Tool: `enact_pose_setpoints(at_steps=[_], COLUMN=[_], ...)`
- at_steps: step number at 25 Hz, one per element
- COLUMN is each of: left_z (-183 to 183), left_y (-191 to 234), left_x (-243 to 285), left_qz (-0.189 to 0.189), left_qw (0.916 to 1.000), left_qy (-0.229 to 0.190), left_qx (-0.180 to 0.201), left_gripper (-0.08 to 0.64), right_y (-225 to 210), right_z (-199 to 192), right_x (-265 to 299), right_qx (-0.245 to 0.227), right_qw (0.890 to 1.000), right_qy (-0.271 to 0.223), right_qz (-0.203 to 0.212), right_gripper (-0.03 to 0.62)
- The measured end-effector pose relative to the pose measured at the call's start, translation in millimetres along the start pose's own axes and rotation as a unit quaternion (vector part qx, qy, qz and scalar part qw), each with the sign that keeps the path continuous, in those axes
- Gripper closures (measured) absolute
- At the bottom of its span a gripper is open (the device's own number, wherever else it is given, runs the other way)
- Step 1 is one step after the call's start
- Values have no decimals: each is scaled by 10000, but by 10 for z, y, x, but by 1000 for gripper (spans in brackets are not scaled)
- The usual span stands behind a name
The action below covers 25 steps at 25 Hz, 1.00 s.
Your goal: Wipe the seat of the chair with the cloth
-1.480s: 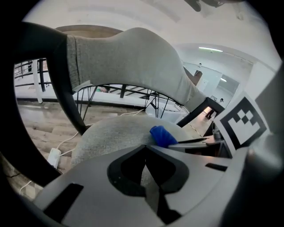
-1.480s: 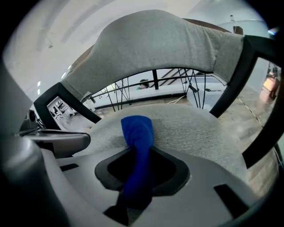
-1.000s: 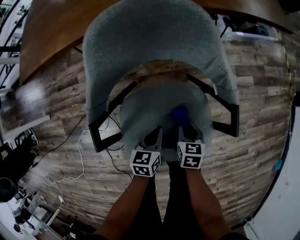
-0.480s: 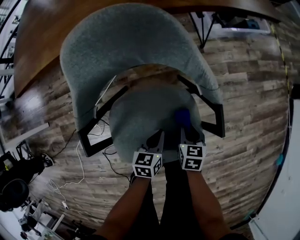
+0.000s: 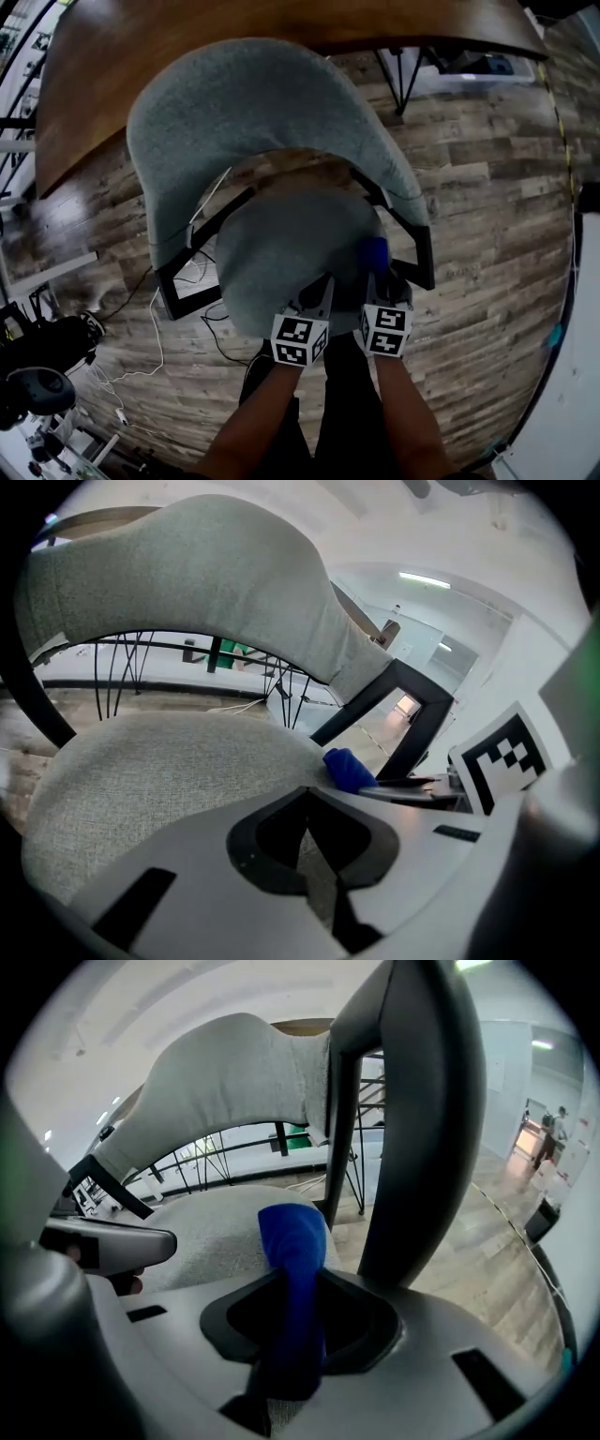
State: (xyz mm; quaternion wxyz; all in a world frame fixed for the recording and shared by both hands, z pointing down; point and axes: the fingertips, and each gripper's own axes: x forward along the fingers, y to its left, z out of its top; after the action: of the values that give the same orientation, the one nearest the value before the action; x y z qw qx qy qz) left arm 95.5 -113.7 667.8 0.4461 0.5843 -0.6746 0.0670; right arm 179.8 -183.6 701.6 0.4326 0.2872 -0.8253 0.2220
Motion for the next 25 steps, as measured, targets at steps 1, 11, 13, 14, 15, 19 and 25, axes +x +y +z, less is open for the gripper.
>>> enact_pose_setpoints(at_steps=[1,11,13,14,15,19,25], left_z=[-7,-68,-108,-140,-176,-334,-547], left_y=[-6,365,509,586,664,950,1356], left_x=[0,-494,-643,-711,-780,-1080,-1537], left_qz=[0,244,360,423,484,711,1073], left_qw=[10000,9994,9989,9986,9982,9957,9896], left_qy=[-7,-143,-191,-197,-203,-283,-465], left_qx=[-26,-183,-237,-259,-294,-518,-842], left_gripper=[556,556,557,557,557,557,557], right_y=[-20,134,291,409,553,1250,2277], right_z=[7,107,133,136,129,45,-151], right_x=[-7,-64,-92,-99,-104,-147,-183], right_qx=[-18,-609,-694,-759,-843,-1150,-1351], right_qw=[10000,9970,9965,9962,9957,9925,9846], right_qy=[-30,-207,-261,-286,-302,-324,-209], right_qz=[-43,-421,-384,-324,-236,261,1093], right_gripper=[489,489,489,489,489,489,489])
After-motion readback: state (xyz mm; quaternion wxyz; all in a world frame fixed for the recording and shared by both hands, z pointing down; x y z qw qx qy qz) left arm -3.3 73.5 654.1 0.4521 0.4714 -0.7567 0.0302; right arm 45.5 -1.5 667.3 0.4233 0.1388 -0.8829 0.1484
